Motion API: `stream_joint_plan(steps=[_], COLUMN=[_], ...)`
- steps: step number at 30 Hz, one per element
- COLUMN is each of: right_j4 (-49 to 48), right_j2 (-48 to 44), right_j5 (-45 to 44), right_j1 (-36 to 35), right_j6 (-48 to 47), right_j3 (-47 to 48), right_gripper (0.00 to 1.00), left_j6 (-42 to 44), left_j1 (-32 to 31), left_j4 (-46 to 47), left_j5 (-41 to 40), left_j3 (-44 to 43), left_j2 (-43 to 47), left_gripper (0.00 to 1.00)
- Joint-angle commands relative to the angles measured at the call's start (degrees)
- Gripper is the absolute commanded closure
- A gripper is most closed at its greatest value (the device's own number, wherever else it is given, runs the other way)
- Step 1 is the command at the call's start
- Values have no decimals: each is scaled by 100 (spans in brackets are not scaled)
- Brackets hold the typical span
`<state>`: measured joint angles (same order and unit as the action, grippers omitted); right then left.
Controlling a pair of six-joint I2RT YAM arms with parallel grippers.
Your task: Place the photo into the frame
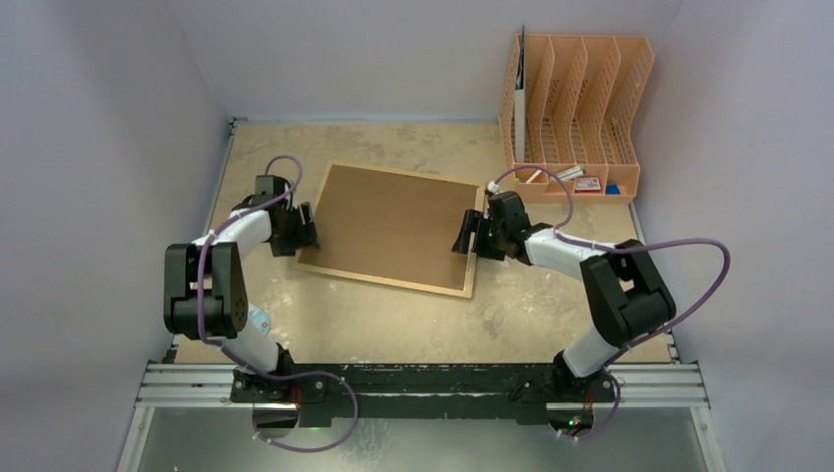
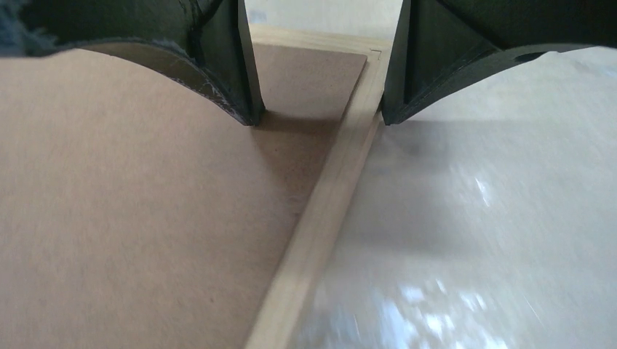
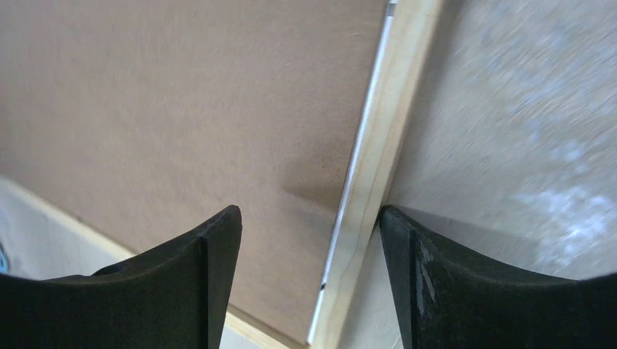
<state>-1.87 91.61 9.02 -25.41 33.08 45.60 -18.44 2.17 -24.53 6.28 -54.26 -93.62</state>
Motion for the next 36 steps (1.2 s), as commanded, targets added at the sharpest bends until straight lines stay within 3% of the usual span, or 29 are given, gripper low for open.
stream_joint_plan(steps=[1,10,16,26,36], right_j4=[-123,-118,-129,-86,-109], right_j2=[417,528,724,1015,1160], right_j5=[-336,-367,-298,-283,-241], right_j1=[161,324,348,352,359], right_j6=[104,-46,-55,-55,-52], right_j3=[86,143,223,286,294], right_gripper=[27,27,28,28,28], left_j6=[-498,-572,-649,-662,-459], left_j1=[-217,-217,-217,-217,-217], left_j4=[-714,-255,-3,215,225], left_j5=[762,629,486,250,35], left_j3=[239,-155,-65,64,91], left_j2=[589,1116,823,407,484], left_gripper=[35,31,38,39,30])
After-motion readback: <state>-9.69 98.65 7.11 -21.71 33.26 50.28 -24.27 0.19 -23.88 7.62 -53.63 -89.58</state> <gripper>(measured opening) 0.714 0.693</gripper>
